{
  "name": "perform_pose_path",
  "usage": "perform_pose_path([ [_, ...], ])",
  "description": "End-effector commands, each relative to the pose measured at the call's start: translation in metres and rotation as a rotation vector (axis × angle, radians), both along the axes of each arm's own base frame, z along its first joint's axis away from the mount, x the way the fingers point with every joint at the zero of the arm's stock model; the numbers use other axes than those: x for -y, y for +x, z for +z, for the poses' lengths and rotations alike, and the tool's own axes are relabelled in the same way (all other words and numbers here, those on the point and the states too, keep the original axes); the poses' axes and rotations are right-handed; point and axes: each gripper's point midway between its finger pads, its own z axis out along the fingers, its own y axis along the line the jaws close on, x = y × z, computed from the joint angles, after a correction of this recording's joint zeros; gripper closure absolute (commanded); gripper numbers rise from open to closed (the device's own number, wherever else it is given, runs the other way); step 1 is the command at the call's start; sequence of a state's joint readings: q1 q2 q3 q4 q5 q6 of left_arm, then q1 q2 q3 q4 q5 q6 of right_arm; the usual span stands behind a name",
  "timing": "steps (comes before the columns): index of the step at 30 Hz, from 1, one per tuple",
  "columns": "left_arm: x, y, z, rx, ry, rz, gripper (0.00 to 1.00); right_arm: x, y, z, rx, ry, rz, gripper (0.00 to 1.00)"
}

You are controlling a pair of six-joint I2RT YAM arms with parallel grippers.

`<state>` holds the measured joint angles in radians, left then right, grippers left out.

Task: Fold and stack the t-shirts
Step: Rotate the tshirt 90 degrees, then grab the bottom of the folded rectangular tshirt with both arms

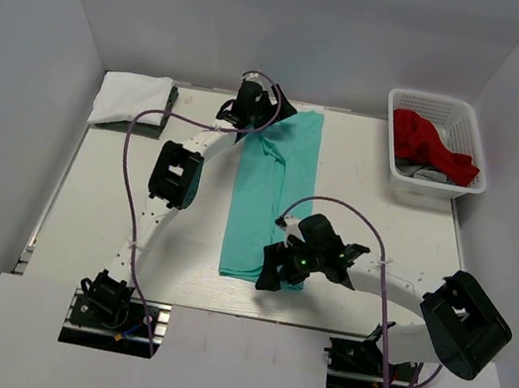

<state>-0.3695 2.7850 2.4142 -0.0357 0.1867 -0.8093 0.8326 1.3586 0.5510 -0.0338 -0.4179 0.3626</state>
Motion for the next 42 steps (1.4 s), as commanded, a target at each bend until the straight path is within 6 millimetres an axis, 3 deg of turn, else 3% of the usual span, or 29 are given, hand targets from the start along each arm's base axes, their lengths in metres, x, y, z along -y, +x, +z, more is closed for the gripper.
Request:
perform_pose_path([
  [1, -0.011, -0.012, -0.038, -0.103, 0.064, 0.021, 0.00, 0.023, -0.022, -0.023, -0.062, -0.130, 0.045, 0.10],
  [3, -0.012, -0.010, -0.024, -0.073, 0.074, 0.022, 0.00, 0.017, -0.016, -0.009, -0.026, -0.084, 0.037, 0.10],
  [7, -0.011, -0.001, 0.050, 0.058, 0.082, 0.004, 0.00, 0.005, -0.010, 0.021, 0.038, 0.000, 0.061, 0.10],
  [8, -0.009, -0.003, 0.092, 0.120, 0.062, -0.014, 0.00, 0.004, -0.010, 0.026, 0.047, 0.017, 0.074, 0.10],
  [11, -0.014, -0.017, 0.155, 0.199, 0.083, -0.039, 0.00, 0.003, -0.001, 0.040, 0.088, 0.030, 0.040, 0.10],
  [12, -0.024, -0.025, 0.205, 0.254, 0.086, 0.000, 0.00, 0.003, 0.001, 0.047, 0.106, 0.044, 0.025, 0.10],
  [15, -0.044, -0.056, 0.218, 0.204, 0.195, -0.012, 0.00, 0.009, 0.023, 0.052, 0.159, 0.020, -0.112, 0.10],
  [16, -0.048, -0.084, 0.225, 0.175, 0.230, -0.036, 0.00, 0.011, 0.027, 0.052, 0.146, 0.010, -0.165, 0.10],
  [17, -0.055, -0.098, 0.226, 0.176, 0.277, -0.056, 0.00, 0.019, 0.034, 0.048, 0.159, -0.026, -0.216, 0.10],
  [20, -0.074, -0.157, 0.211, 0.108, 0.342, -0.065, 0.00, 0.032, 0.050, 0.050, 0.185, -0.075, -0.318, 0.10],
  [21, -0.084, -0.180, 0.170, 0.022, 0.375, -0.081, 0.00, 0.037, 0.054, 0.048, 0.182, -0.089, -0.371, 0.10],
  [22, -0.086, -0.197, 0.165, 0.015, 0.384, -0.086, 0.00, 0.041, 0.055, 0.048, 0.179, -0.101, -0.391, 0.10],
  [23, -0.094, -0.218, 0.186, 0.044, 0.345, -0.066, 0.00, 0.047, 0.059, 0.047, 0.177, -0.113, -0.416, 0.10],
  [24, -0.093, -0.236, 0.178, 0.028, 0.330, -0.073, 0.00, 0.051, 0.059, 0.044, 0.173, -0.125, -0.427, 0.10],
  [25, -0.100, -0.262, 0.133, -0.054, 0.351, -0.088, 0.00, 0.059, 0.053, 0.039, 0.154, -0.158, -0.426, 0.10],
  [26, -0.093, -0.279, 0.129, -0.049, 0.337, -0.131, 0.00, 0.065, 0.054, 0.035, 0.142, -0.176, -0.438, 0.10],
  [28, -0.102, -0.317, 0.095, -0.170, 0.349, -0.127, 0.00, 0.081, 0.041, 0.022, 0.095, -0.234, -0.438, 0.10],
  [29, -0.095, -0.337, 0.081, -0.223, 0.341, -0.157, 0.00, 0.085, 0.038, 0.019, 0.080, -0.243, -0.443, 0.10],
  [30, -0.098, -0.364, 0.049, -0.314, 0.357, -0.180, 0.00, 0.090, 0.030, 0.014, 0.047, -0.256, -0.435, 0.10],
  [32, -0.079, -0.403, 0.034, -0.352, 0.308, -0.307, 0.00, 0.089, 0.020, 0.012, 0.009, -0.233, -0.408, 0.10],
  [33, -0.083, -0.423, 0.014, -0.420, 0.311, -0.307, 0.00, 0.087, 0.012, 0.009, -0.007, -0.210, -0.366, 0.10],
  [36, -0.092, -0.469, -0.007, -0.516, 0.367, -0.333, 0.00, 0.082, 0.001, 0.009, -0.025, -0.168, -0.298, 0.10],
  [42, -0.097, -0.525, -0.029, -0.597, 0.417, -0.446, 0.02, 0.077, -0.006, 0.000, -0.058, -0.133, -0.274, 0.10],
])
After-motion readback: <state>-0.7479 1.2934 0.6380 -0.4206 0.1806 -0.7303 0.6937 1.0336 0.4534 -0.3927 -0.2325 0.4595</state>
